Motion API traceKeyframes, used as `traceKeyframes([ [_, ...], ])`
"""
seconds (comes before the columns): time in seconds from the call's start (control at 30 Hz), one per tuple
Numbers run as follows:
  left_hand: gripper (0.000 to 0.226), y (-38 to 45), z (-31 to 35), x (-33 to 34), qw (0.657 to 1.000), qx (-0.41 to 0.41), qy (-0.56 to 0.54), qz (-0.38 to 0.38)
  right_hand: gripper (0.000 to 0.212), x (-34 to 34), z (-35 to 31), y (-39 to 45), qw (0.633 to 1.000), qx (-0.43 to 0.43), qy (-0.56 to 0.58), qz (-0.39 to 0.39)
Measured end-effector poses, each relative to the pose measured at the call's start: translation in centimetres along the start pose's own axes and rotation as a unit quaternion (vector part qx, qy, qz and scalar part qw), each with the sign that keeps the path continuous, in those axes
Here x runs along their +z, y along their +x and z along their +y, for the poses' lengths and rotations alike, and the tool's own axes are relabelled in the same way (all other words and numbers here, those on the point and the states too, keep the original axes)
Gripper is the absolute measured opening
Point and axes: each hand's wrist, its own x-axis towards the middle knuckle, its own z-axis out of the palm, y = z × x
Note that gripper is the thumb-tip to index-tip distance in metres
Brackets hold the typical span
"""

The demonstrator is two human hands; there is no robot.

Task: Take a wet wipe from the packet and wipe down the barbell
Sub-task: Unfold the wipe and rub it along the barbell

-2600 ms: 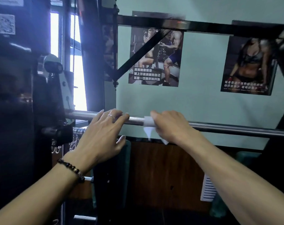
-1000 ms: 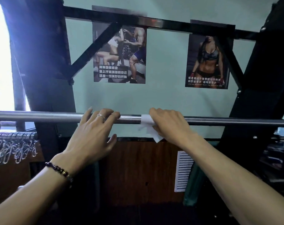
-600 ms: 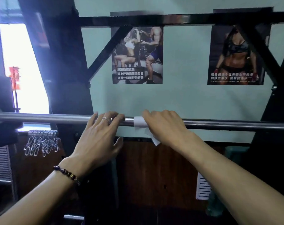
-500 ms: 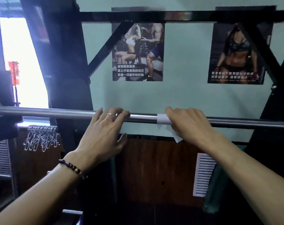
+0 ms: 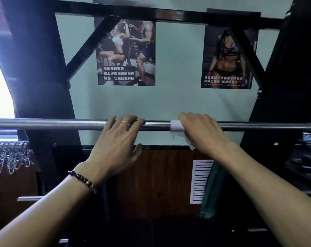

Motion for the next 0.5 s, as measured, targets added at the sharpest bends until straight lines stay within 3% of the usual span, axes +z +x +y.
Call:
traceKeyframes([
  [0.17, 0.062, -0.1, 1.3, 0.4, 0.999, -0.036, 0.001, 0.007, 0.024, 0.0, 1.2, -0.3, 1.0, 0.006, 0.01, -0.013],
  [0.33, 0.064, 1.2, 4.2, 0.6, 0.997, -0.068, 0.039, 0.005, 0.029, 0.6, -2.1, 2.8, 0.993, -0.088, 0.074, 0.008],
  [0.5, 0.065, 3.0, 7.0, 0.8, 0.994, -0.096, 0.053, 0.008, 0.033, 1.7, 5.3, -0.9, 0.995, -0.091, 0.045, 0.024],
])
